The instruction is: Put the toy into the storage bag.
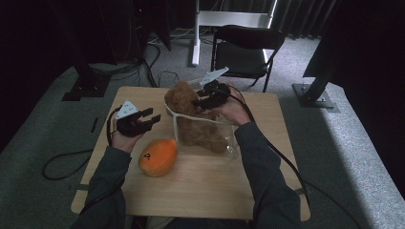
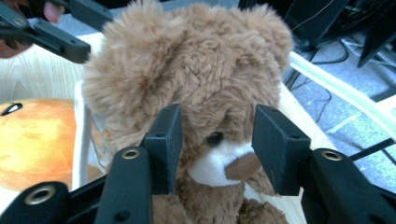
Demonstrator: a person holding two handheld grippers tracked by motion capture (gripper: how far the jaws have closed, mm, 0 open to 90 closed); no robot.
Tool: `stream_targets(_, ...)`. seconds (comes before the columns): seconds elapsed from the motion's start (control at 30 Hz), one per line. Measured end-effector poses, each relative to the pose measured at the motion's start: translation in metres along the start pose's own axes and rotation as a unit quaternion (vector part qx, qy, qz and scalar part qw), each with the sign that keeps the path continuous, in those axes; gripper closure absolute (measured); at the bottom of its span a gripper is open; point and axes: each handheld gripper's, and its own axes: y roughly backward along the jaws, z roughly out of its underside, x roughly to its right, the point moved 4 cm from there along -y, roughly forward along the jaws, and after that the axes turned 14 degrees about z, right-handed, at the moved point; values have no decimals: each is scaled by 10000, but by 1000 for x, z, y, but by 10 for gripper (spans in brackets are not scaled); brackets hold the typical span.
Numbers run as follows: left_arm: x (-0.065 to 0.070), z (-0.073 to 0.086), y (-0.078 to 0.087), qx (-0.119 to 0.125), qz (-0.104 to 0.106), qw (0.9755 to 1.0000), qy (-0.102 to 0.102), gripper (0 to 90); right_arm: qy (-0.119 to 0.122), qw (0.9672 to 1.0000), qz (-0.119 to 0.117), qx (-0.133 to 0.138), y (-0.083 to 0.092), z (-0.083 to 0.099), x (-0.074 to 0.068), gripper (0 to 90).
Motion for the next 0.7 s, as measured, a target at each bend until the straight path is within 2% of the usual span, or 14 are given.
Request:
stream_targets(0.07,-1,4,1,-11,-25,10000,54,525,-52,10000,44,72,6,-1,0,490)
stream_targets(0.2,-4,13,6,-9,-84,9998,158,521,40,9996,134,243,16,-1,-2,471)
stream_targets(0.3,-7,18,8,34,-193,9995,229,519,-145,9995,87,267,19,0,-4,432)
stream_targets(0.5,-13,30,12,36,-275,9989,388,519,-169,9993,178,273,24,2,-12,397)
stream_targets(0.63,-15,38,14,11,-311,9985,461,514,-270,9989,45,385,30,3,-18,397)
stream_targets(0.7,-17,42,15,-18,-331,9982,504,512,-236,9989,81,390,33,3,-22,397)
